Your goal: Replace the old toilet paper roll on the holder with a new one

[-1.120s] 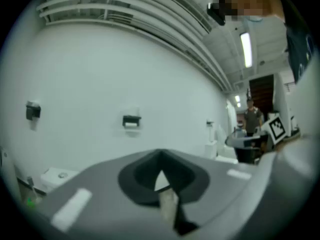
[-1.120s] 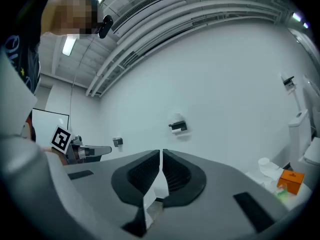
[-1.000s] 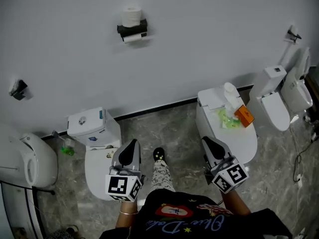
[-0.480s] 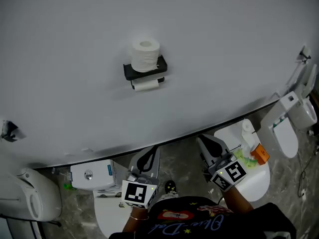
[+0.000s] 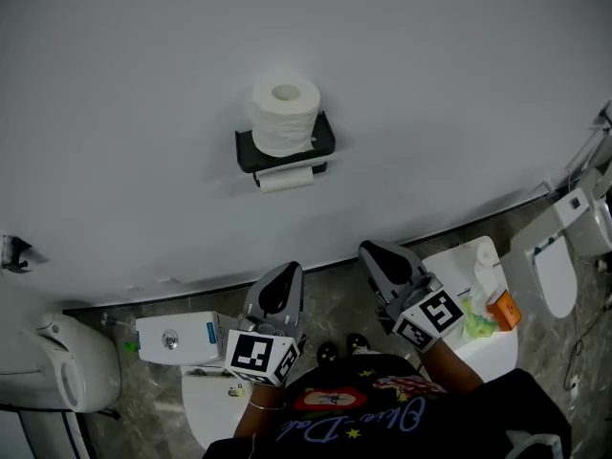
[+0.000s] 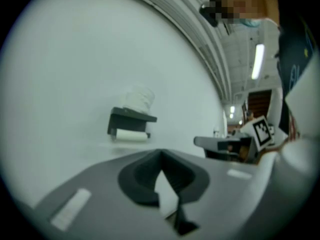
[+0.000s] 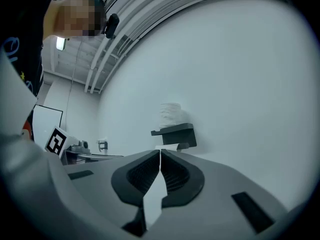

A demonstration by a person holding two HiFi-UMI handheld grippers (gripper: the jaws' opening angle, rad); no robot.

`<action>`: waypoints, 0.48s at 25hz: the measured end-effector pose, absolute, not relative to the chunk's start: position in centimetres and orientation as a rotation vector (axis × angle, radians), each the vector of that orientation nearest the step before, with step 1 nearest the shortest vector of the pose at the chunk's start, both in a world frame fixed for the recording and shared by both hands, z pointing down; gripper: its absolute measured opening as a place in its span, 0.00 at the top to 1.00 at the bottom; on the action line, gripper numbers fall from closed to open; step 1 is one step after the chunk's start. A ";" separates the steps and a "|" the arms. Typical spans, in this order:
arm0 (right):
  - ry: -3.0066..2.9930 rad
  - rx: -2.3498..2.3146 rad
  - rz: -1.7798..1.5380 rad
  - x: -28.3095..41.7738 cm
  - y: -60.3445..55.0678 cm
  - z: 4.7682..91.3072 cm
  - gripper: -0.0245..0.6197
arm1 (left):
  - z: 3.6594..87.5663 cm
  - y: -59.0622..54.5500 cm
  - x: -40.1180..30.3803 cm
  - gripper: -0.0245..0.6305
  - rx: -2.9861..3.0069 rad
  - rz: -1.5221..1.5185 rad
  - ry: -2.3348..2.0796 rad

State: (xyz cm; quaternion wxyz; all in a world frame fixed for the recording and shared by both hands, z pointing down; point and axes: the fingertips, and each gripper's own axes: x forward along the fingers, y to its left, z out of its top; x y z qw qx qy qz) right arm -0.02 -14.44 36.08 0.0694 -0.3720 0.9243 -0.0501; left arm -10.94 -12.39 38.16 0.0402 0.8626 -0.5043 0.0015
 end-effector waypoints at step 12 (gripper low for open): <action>2.780 -1.145 -0.079 3.0 -18.7 34.8 0.94 | 38.9 -23.7 -12.9 0.64 1.886 -1.093 -1.010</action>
